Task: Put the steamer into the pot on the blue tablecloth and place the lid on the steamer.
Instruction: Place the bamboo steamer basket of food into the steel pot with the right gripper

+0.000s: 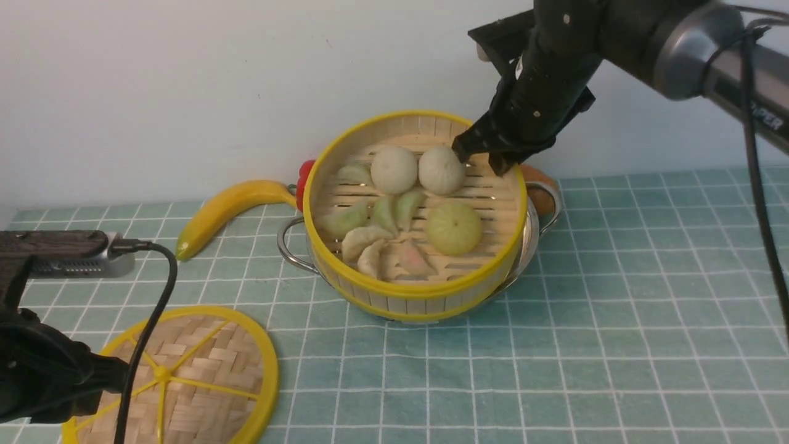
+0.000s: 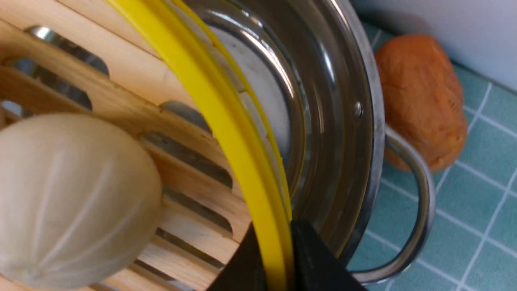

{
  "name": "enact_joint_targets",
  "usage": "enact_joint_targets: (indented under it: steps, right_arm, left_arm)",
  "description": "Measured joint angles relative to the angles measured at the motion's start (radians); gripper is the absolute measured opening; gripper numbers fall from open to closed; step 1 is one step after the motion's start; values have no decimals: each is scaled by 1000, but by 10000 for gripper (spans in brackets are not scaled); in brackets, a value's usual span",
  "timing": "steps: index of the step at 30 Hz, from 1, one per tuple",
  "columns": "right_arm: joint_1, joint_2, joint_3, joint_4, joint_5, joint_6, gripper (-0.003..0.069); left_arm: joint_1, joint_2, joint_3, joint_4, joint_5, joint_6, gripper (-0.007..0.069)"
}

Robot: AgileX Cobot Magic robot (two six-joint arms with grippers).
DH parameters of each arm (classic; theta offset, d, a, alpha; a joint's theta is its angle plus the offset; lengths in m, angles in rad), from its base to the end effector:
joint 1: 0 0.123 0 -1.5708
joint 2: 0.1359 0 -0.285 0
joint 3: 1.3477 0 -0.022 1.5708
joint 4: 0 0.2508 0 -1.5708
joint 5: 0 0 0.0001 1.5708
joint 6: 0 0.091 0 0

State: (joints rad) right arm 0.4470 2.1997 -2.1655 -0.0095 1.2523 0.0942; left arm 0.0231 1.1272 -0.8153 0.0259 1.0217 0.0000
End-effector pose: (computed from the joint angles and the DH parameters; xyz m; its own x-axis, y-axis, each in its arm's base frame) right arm 0.4328 0.2066 0.2791 -0.8758 -0.3188 -0.3623 -0.3510 0.9361 0.0247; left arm 0.1919 0.0064 0.2739 -0.9479 -0.0084 -0.3186 -0.0173 0.9995 0.0252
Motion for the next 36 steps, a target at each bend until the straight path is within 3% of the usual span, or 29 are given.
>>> enact_joint_targets:
  steps: [18,36]
  right_arm:
    - [-32,171,-157,-3,3,-15,61]
    - [-43,279,-169,10,-60,-10,57]
  left_arm:
    - [0,0,0,-11,-7,0,243]
    - [0,0,0,-12,-7,0,243]
